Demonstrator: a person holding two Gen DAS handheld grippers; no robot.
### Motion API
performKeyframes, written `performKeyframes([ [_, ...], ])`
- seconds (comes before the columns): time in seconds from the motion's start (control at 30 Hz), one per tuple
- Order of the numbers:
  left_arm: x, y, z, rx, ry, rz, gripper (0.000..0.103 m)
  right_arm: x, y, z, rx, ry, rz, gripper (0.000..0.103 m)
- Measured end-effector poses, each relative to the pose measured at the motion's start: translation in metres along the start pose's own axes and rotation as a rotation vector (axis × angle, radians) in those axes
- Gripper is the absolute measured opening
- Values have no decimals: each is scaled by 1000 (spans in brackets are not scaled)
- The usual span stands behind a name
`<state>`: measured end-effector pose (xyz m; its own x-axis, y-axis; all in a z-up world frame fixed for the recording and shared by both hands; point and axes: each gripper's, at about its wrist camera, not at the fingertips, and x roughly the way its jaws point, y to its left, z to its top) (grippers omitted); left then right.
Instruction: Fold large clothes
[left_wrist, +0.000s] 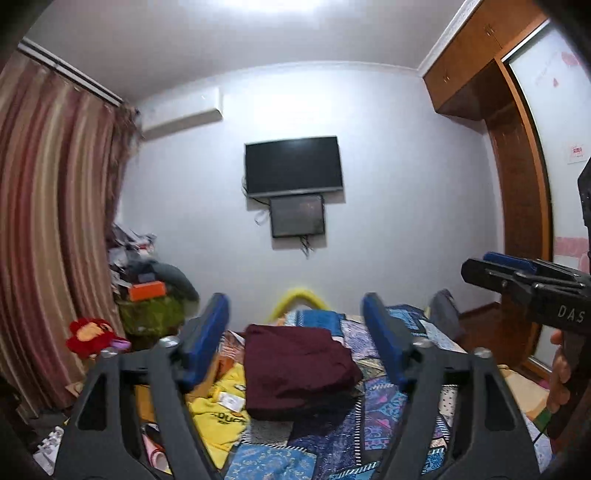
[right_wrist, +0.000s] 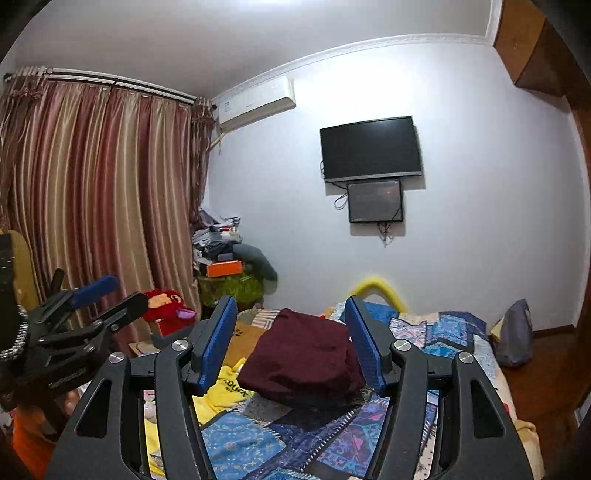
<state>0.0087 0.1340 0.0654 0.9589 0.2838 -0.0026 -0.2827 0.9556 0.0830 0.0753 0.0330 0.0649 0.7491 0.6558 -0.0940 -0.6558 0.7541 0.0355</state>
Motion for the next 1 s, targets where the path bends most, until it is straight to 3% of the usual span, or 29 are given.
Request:
performKeyframes([
  [0.03,-6,-1,-1,-5,-11,9,93,-3,-1,-3,1,-1,-7,59],
  [0.1,-11,-1,-5,-26,-19,15,101,-3,0,-5,8,3,-24,74],
  [0.17,-11,0,-9,-50,-6,14,101,-5,2,-7,10,3,-36,87],
  [0.3,-10,4,-14,-94,15,18,103,-9,6,-7,-11,-13,-85,102],
  [1.0,-14,5,-24,-98,35,12,103,-14,4,-12,-25,-1,-93,103],
])
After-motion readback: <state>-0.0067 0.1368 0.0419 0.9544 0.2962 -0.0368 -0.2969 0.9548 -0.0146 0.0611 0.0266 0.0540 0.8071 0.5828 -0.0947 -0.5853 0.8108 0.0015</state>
